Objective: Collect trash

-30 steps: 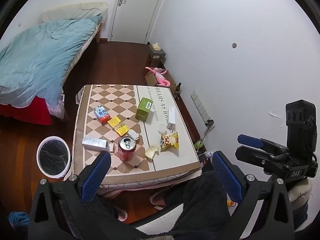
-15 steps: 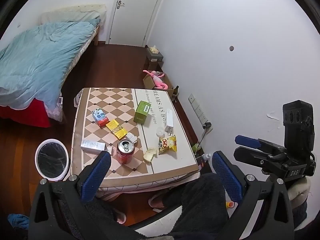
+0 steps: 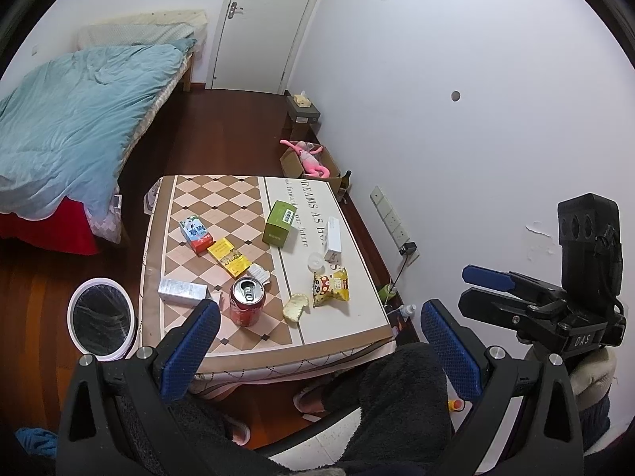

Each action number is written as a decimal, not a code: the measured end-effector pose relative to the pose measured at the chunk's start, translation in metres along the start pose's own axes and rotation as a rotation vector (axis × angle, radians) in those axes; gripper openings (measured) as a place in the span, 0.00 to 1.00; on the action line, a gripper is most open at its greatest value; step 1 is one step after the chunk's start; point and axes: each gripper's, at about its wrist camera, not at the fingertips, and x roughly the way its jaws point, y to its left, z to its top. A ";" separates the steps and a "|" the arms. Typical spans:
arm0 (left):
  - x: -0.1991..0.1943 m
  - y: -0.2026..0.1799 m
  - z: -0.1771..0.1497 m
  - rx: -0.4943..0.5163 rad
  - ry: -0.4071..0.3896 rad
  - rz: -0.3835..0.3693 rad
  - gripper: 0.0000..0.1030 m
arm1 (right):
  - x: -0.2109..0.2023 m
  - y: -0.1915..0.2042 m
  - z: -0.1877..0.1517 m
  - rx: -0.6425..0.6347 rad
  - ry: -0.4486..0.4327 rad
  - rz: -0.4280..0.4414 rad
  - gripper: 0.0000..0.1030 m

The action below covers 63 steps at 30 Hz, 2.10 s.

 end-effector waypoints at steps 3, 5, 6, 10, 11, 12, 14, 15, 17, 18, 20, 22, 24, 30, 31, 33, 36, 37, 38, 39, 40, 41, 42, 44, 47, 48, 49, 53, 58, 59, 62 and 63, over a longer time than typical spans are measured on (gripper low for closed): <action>0.000 0.000 -0.001 -0.001 -0.001 0.000 1.00 | 0.000 0.001 0.000 -0.001 0.000 -0.002 1.00; 0.000 0.000 0.000 -0.001 -0.001 0.001 1.00 | 0.000 0.002 -0.001 -0.001 0.001 -0.002 1.00; -0.001 0.001 0.000 -0.002 -0.001 0.000 1.00 | 0.000 0.002 -0.001 -0.001 0.000 -0.004 1.00; -0.002 0.003 -0.001 -0.002 -0.002 -0.002 1.00 | 0.001 0.003 -0.002 -0.001 0.000 -0.004 1.00; -0.002 0.002 -0.001 -0.003 -0.001 -0.002 1.00 | 0.001 0.003 -0.001 -0.002 0.002 -0.003 1.00; -0.001 0.002 -0.002 -0.003 0.000 -0.003 1.00 | 0.002 0.002 -0.001 -0.002 0.002 -0.001 1.00; -0.001 0.001 -0.002 -0.001 0.003 -0.004 1.00 | 0.001 0.002 -0.001 -0.004 0.005 -0.001 1.00; 0.000 0.001 -0.002 0.001 0.005 -0.005 1.00 | 0.002 0.002 -0.001 -0.003 0.003 -0.001 1.00; 0.000 0.002 -0.004 0.004 0.007 -0.009 1.00 | 0.002 0.003 -0.002 -0.003 0.004 -0.003 1.00; 0.000 0.002 -0.004 0.006 0.008 -0.009 1.00 | 0.003 0.002 -0.002 -0.003 0.006 -0.003 1.00; 0.000 0.001 -0.004 0.007 0.008 -0.009 1.00 | 0.004 0.002 -0.003 -0.005 0.008 -0.001 1.00; 0.000 0.002 -0.004 0.005 0.007 -0.009 1.00 | 0.004 0.002 -0.004 -0.005 0.008 -0.003 1.00; 0.000 0.002 -0.005 0.006 0.007 -0.011 1.00 | 0.004 0.003 -0.004 -0.005 0.007 -0.002 1.00; 0.001 0.002 -0.004 0.007 0.009 -0.011 1.00 | 0.006 0.002 -0.003 -0.007 0.007 -0.004 1.00; 0.001 0.002 -0.004 0.007 0.009 -0.011 1.00 | 0.006 0.002 -0.003 -0.006 0.006 -0.005 1.00; 0.001 0.002 -0.005 0.006 0.009 -0.012 1.00 | 0.005 0.000 -0.003 -0.006 0.006 -0.005 1.00; 0.001 0.002 -0.005 0.006 0.009 -0.012 1.00 | 0.005 -0.001 -0.003 -0.007 0.007 -0.005 1.00; 0.001 0.002 -0.005 0.006 0.009 -0.012 1.00 | 0.006 -0.002 -0.003 -0.007 0.008 -0.005 1.00; 0.001 0.001 -0.005 0.007 0.009 -0.011 1.00 | 0.006 -0.001 -0.003 -0.009 0.008 -0.005 1.00; 0.001 0.002 -0.005 0.007 0.009 -0.011 1.00 | 0.006 -0.001 -0.003 -0.008 0.008 -0.005 1.00; 0.001 0.002 -0.004 0.006 0.010 -0.011 1.00 | 0.006 0.000 -0.003 -0.007 0.007 -0.005 1.00; 0.001 0.002 -0.004 0.006 0.009 -0.011 1.00 | 0.006 -0.001 -0.003 -0.008 0.007 -0.005 1.00; 0.001 0.002 -0.004 0.006 0.008 -0.010 1.00 | 0.006 -0.001 -0.003 -0.009 0.008 -0.005 1.00; 0.002 0.001 -0.005 0.004 0.009 -0.010 1.00 | 0.006 0.000 -0.003 -0.008 0.007 -0.005 1.00; 0.002 0.001 -0.004 0.006 0.010 -0.011 1.00 | 0.007 0.000 -0.003 -0.010 0.008 -0.006 1.00; 0.002 0.001 -0.004 0.006 0.010 -0.012 1.00 | 0.006 -0.001 -0.002 -0.010 0.008 -0.006 1.00; 0.003 0.001 -0.004 0.006 0.011 -0.012 1.00 | 0.006 -0.001 -0.003 -0.012 0.009 -0.006 1.00; 0.002 0.002 -0.004 0.007 0.009 -0.012 1.00 | 0.007 -0.001 -0.002 -0.008 0.008 -0.005 1.00; 0.004 0.001 -0.004 0.008 0.012 -0.012 1.00 | 0.007 0.000 -0.003 -0.008 0.007 -0.005 1.00; 0.004 0.001 -0.004 0.008 0.012 -0.012 1.00 | 0.007 0.001 -0.002 -0.009 0.008 -0.006 1.00; 0.007 0.000 -0.002 0.008 0.017 -0.012 1.00 | 0.008 0.001 -0.001 -0.005 0.008 -0.004 1.00; 0.009 0.001 0.000 0.008 0.020 -0.011 1.00 | 0.008 0.000 -0.002 -0.001 0.007 -0.004 1.00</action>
